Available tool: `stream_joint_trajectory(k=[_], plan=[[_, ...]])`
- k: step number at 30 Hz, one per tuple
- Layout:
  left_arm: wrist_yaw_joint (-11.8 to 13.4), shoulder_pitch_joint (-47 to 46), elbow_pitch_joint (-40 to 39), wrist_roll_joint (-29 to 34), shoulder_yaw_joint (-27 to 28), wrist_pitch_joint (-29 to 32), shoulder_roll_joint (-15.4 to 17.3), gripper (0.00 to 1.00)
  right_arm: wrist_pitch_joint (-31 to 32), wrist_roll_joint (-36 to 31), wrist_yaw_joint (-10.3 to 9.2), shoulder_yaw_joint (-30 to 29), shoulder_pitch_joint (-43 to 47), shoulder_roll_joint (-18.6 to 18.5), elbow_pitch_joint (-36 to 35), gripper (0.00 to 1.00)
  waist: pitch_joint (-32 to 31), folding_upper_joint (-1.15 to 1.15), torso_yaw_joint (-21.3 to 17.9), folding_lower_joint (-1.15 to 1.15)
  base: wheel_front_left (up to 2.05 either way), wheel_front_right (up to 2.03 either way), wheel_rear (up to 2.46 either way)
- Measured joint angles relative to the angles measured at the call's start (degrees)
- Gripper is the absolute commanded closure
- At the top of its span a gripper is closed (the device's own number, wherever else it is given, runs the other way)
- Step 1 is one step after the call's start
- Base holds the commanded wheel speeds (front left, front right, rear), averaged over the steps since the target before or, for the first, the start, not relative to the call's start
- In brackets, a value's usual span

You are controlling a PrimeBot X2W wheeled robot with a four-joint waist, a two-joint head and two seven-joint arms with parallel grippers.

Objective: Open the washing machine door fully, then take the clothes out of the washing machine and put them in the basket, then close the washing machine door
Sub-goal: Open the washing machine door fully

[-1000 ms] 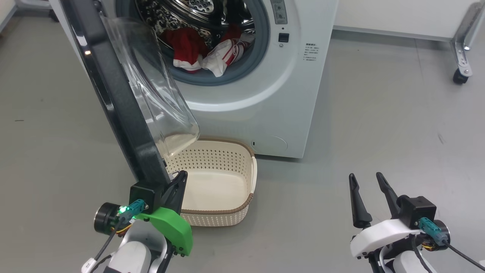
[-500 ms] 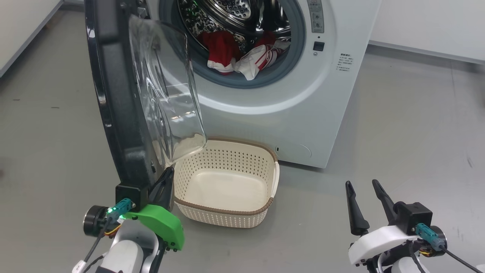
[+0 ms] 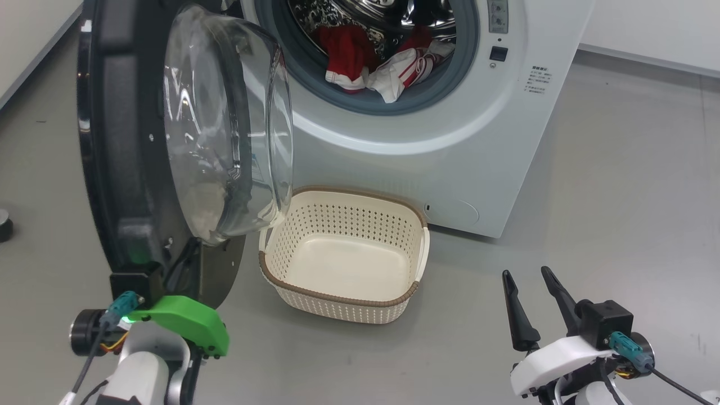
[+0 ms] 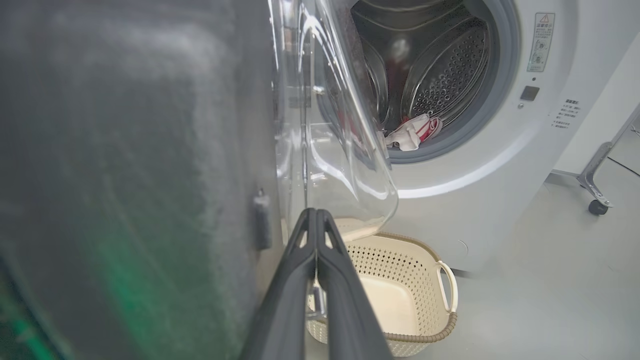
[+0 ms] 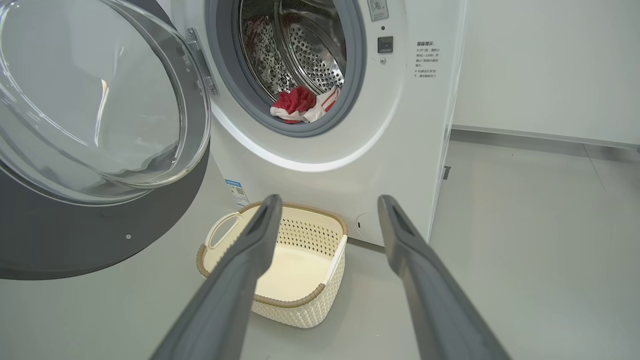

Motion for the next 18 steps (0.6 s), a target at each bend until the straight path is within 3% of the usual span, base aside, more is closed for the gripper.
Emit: stream_joint_trajectory(k=[18], plan=[[1.8, -0.4, 0.2, -3.1, 10.4, -1.3, 5.6, 1.00, 0.2, -1.7, -0.01, 0.5, -1.7, -0.7, -0.2, 0.00, 4.8, 0.00, 0.6, 0.00, 0.00, 0.00, 0.00]])
